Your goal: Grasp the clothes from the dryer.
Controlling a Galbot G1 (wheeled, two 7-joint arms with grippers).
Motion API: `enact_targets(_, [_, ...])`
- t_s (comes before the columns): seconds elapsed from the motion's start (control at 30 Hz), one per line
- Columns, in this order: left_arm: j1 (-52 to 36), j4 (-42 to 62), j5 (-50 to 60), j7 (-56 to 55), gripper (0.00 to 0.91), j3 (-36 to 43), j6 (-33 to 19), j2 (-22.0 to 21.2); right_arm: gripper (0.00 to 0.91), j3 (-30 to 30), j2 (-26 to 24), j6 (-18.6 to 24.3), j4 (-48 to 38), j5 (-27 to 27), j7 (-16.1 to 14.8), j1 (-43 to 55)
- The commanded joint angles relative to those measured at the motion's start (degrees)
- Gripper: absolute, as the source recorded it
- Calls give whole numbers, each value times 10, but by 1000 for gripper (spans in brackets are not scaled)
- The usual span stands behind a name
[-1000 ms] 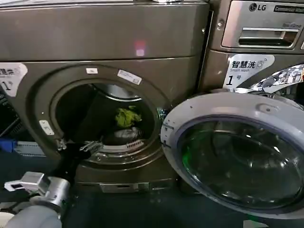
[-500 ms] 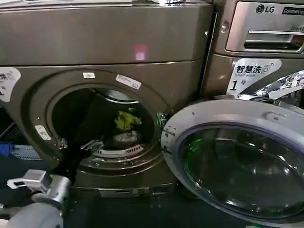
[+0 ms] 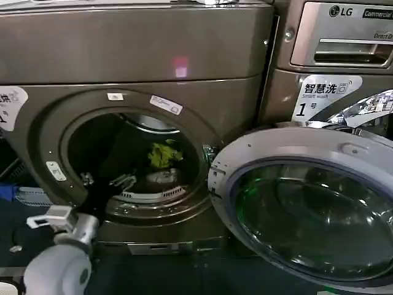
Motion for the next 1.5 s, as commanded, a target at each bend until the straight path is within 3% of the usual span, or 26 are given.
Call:
enact_targets(0.03, [-128, 153, -3, 2, 907, 18, -19, 3, 907, 8, 3, 2, 3, 4, 0, -5])
enact_targets(0.3, [-257, 304, 6, 4, 907, 49, -50, -5, 907, 12, 13, 5, 8, 6, -1, -11])
enact_targets(0.7, [-373, 501, 64, 18, 907, 85, -108, -33, 907, 17, 17, 14, 6, 11, -2, -14])
enact_targets(1.03, [-476, 651, 101, 26, 907, 91, -143, -48, 907, 11, 21, 21, 6, 11, -3, -11])
enact_targets(1.5, [-611, 905, 198, 37, 907, 78, -235, -81, 907, 7, 25, 25, 5, 9, -5, -12])
